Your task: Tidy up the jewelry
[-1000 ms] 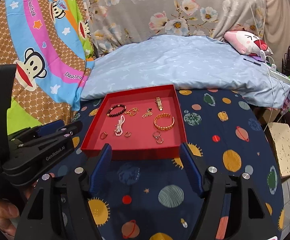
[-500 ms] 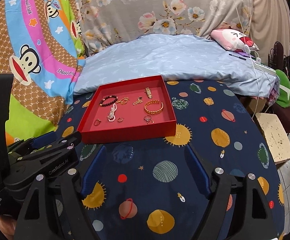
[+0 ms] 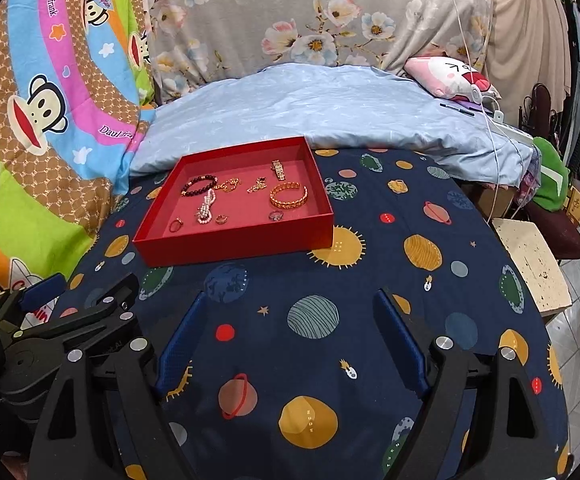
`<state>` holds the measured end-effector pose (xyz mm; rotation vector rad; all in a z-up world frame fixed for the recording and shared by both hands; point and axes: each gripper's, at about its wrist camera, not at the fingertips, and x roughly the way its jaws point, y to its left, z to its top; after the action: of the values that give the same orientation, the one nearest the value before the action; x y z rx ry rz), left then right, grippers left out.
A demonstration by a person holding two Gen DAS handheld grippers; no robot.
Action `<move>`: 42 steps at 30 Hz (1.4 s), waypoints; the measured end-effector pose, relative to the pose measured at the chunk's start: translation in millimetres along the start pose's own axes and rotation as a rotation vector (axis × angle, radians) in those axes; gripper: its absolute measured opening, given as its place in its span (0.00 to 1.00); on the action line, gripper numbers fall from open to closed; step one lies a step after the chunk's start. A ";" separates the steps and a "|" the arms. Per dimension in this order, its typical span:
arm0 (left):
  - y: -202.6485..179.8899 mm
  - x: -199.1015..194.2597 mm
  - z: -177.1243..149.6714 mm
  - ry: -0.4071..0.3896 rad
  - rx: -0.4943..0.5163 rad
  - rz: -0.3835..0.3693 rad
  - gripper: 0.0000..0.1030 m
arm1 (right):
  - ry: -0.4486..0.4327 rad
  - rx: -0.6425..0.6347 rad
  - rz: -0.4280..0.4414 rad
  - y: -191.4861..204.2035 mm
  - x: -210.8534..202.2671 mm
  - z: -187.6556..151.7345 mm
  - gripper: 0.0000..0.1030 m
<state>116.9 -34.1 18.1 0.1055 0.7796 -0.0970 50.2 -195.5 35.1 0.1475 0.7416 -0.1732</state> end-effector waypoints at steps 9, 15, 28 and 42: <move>4.0 2.8 -3.9 0.007 -0.021 0.011 0.86 | 0.006 0.001 -0.001 1.4 2.1 -2.9 0.79; 2.8 4.9 -5.4 0.019 -0.019 0.019 0.86 | 0.017 0.007 0.002 0.9 5.5 -4.9 0.79; 5.0 6.2 -4.7 0.021 -0.025 0.022 0.86 | 0.006 -0.004 -0.010 4.4 5.1 -2.1 0.79; 9.4 10.0 6.4 0.006 -0.030 0.042 0.86 | -0.014 -0.026 -0.012 10.4 14.0 11.4 0.79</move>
<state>129.6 -26.1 16.2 0.0940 0.7844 -0.0451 70.0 -189.0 34.6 0.1175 0.7308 -0.1755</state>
